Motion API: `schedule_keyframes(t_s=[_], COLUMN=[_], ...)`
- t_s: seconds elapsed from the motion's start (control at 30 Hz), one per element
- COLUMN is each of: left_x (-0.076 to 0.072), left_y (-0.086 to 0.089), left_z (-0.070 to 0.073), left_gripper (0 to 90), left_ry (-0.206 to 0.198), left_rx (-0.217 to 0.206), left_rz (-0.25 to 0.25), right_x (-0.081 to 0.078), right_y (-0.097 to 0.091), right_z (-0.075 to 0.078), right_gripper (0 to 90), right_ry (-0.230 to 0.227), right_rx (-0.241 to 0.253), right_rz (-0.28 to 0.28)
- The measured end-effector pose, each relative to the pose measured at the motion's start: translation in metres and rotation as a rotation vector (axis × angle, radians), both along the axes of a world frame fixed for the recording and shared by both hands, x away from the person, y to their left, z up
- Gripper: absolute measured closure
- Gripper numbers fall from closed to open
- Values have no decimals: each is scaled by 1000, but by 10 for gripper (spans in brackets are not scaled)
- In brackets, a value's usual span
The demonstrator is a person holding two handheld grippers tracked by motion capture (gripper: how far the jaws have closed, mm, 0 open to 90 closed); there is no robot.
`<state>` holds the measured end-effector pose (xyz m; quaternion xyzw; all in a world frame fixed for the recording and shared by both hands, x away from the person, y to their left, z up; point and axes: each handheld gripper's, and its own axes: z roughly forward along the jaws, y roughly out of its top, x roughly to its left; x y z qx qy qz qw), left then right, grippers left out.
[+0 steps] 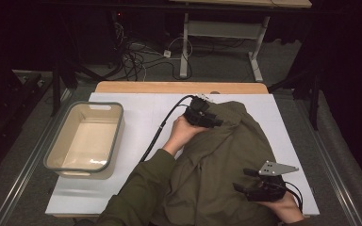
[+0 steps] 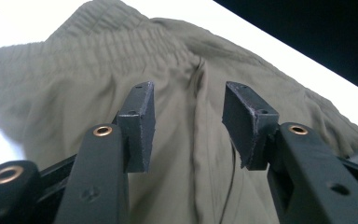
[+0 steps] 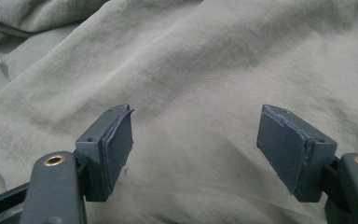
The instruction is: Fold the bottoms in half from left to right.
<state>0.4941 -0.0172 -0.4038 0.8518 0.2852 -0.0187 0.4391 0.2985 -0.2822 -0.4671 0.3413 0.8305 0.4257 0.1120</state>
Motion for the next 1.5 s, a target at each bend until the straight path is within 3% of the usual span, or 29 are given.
schedule_keyframes(t_s=[0.07,0.27,0.8,1.2,1.5], left_x=[-3,-17,-64,-84,-82], left_y=[9,31,71,78,81], left_z=[-1,-7,-21,-40,-46], left_gripper=[491,489,488,489,506], left_ry=[2,-1,11,50,89], left_rx=[1,20,54,86,96], left_rz=[2,-5,-44,-70,-74], right_x=[0,0,0,-1,-1], right_y=[0,0,1,1,1], right_z=[0,-1,-1,-2,-1], right_gripper=[273,273,273,273,273], right_ry=[1,2,2,3,1], right_rx=[-1,-2,-18,-19,-21], right_rz=[0,0,-1,-2,-5])
